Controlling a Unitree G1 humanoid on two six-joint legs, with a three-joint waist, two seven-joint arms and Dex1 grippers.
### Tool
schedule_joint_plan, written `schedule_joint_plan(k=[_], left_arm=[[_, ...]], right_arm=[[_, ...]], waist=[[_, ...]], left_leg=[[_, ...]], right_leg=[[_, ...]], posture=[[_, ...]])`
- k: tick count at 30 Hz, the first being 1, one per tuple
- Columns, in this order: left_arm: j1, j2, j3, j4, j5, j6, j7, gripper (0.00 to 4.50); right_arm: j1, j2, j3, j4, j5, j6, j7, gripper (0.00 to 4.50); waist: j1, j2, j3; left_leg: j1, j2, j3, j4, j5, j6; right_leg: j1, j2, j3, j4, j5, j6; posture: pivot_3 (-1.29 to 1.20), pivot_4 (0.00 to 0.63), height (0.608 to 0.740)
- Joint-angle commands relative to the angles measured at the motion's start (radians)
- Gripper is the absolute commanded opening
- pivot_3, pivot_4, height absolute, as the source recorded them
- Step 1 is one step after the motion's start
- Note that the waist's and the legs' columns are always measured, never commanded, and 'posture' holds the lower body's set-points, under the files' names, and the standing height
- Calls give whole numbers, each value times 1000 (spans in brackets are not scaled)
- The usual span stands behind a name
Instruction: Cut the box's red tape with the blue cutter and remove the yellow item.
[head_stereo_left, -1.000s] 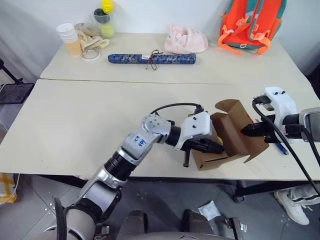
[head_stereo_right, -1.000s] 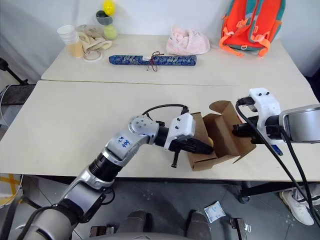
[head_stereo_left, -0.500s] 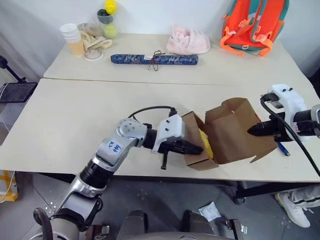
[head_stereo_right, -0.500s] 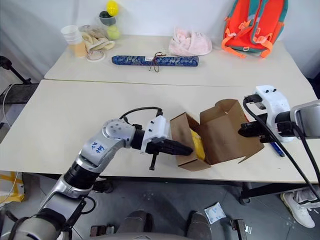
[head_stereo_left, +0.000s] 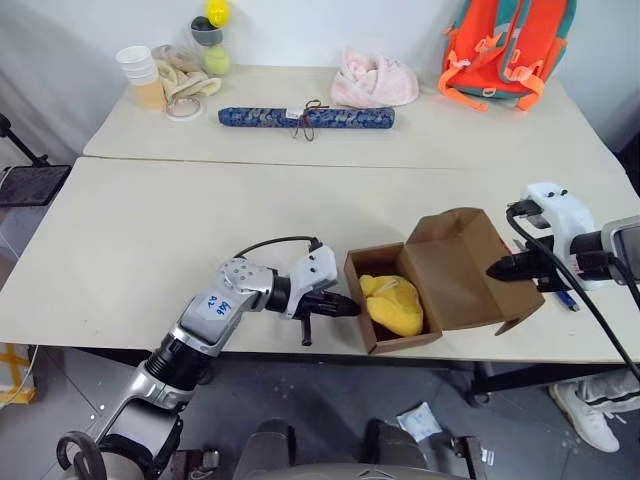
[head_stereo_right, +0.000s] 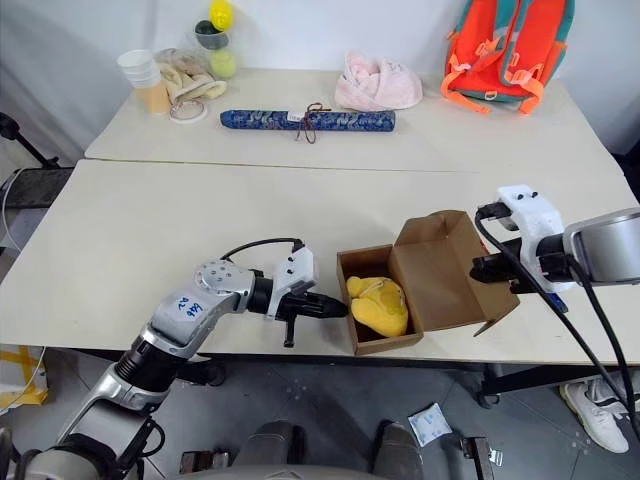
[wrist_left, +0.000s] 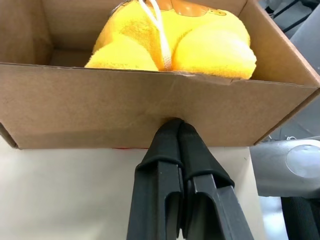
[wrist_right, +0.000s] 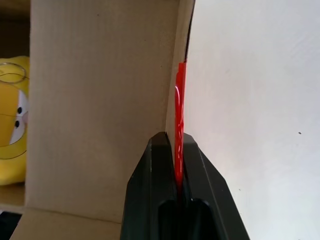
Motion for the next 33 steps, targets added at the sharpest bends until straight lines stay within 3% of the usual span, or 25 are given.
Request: schedule_joint_plan(k=[1, 4, 9, 17, 18, 19, 22, 25, 29, 33], left_arm=[[-1, -9, 40, -45, -17, 2, 22, 0], [4, 26, 50, -44, -19, 21, 3, 0], [18, 83, 135, -4, -43, -24, -23, 1521], [115, 215, 344, 123, -139, -181, -174, 3947], [140, 231, 388, 144, -163, -209, -202, 4232], [190, 264, 486, 207, -195, -264, -231, 4475], [270, 298, 674, 282, -314, -363, -335, 4475], [314, 375, 683, 334, -254, -377, -340, 4475], [350, 475, 679, 413, -216, -369, -371, 4475], [295, 484, 632, 364, -206, -346, -353, 4475]], right_arm=[[14, 9, -40, -46, 49, -40, -25, 27], [54, 11, -70, -83, 20, -67, -19, 27], [178, -8, -229, -160, -88, -117, 125, 1689], [559, -13, -653, -251, -506, -285, 632, 4488], [624, -3, -724, -260, -559, -319, 740, 4500], [697, 71, -829, -278, -648, -470, 893, 4500], [787, 233, -959, -346, -796, -818, 1233, 4500], [799, 263, -926, -364, -733, -748, 1273, 4500], [825, 312, -846, -472, -845, -895, 1387, 4500], [890, 326, -845, -510, -942, -992, 1488, 4500]], waist=[[0, 0, 0], [1, 0, 0], [1, 0, 0], [3, 0, 0], [3, 0, 0], [1, 0, 0], [-13, -1, 0], [-21, 0, 0], [-26, -1, 0], [-17, 0, 1]], left_leg=[[0, 0, 0, 0, 0, 0], [0, 0, 0, 0, 0, 0], [0, 0, 0, 0, 0, 0], [1, 0, 1, -1, 0, 0], [1, 0, 1, -1, 0, 0], [1, 0, 2, -1, 0, 0], [4, 2, 3, -4, -1, -1], [8, 2, 5, -5, -1, -1], [17, 2, 6, -7, -1, -1], [16, 2, 7, -8, -2, -1]], right_leg=[[0, 0, 0, 0, 0, 0], [0, 0, 0, 0, 0, 0], [0, 0, 0, 0, 0, 0], [0, 0, 0, 0, 0, 0], [0, 0, 0, 1, 0, 0], [0, 0, 0, 0, 0, 0], [0, 1, 0, 0, 0, 0], [2, 0, 1, 1, 0, 0], [8, 0, 2, 1, 0, 0], [6, 0, 3, 3, 0, 0]], posture=[[0, 150, 740], [0, 150, 740], [0, 150, 740], [0, 150, 740], [0, 150, 740], [0, 150, 740], [0, 150, 740], [0, 150, 740], [0, 150, 740], [0, 150, 740]])
